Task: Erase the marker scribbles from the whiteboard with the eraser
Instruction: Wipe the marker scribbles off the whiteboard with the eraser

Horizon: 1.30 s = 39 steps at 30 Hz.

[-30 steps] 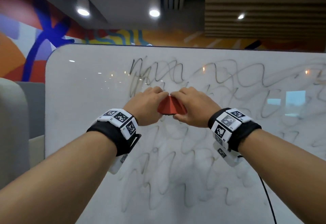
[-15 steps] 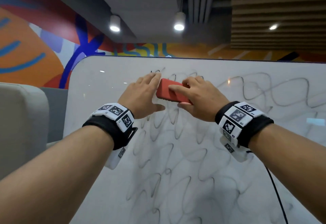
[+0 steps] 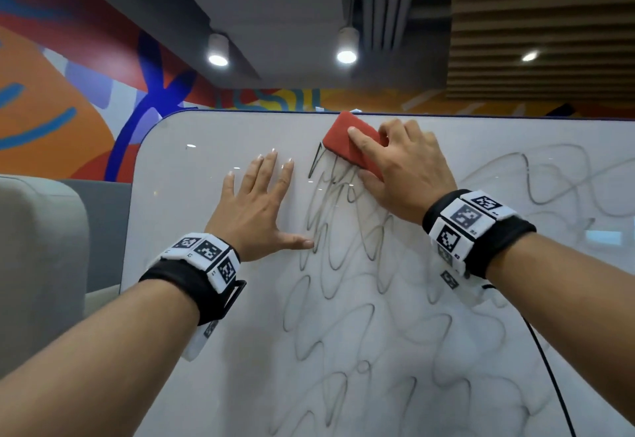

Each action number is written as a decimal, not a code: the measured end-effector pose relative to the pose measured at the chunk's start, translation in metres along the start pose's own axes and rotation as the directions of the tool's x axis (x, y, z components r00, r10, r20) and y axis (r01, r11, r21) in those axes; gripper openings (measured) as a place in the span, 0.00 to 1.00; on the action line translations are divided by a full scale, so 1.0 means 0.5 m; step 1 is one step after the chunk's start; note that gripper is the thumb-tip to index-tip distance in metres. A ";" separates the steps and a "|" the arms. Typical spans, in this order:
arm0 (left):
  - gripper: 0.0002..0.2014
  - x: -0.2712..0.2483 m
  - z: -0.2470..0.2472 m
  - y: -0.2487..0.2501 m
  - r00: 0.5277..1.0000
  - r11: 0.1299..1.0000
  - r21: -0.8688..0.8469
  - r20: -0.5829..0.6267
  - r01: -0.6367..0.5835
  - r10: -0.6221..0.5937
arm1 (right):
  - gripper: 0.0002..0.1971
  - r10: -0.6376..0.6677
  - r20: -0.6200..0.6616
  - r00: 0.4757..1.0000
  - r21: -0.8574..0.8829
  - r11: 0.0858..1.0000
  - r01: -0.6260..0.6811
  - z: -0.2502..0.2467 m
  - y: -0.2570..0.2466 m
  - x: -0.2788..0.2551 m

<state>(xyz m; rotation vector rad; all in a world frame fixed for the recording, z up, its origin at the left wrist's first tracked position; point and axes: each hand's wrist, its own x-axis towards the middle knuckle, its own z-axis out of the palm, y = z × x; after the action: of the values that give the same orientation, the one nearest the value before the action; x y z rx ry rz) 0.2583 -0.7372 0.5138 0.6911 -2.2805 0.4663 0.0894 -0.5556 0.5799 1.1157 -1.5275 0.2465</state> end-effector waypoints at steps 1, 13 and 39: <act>0.63 0.000 0.005 -0.004 1.000 1.000 -0.001 -0.005 -0.013 0.013 | 0.33 0.011 -0.008 1.000 0.016 1.000 -0.010 0.003 -0.012 -0.002; 0.66 -0.006 0.032 -0.040 0.996 0.996 0.021 -0.039 -0.084 0.085 | 0.31 -0.095 -0.043 0.995 0.026 0.995 0.097 -0.001 -0.011 0.014; 0.65 -0.012 0.045 -0.042 0.994 0.997 0.031 -0.074 -0.075 0.077 | 0.31 -0.130 -0.041 0.991 -0.018 0.991 0.129 -0.003 -0.002 0.011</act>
<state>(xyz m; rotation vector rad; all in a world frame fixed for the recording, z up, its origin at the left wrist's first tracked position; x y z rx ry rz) 0.2627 -0.7631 0.4966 0.5927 -2.2391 0.5521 0.0918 -0.5576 0.5848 1.1852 -1.4116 0.1686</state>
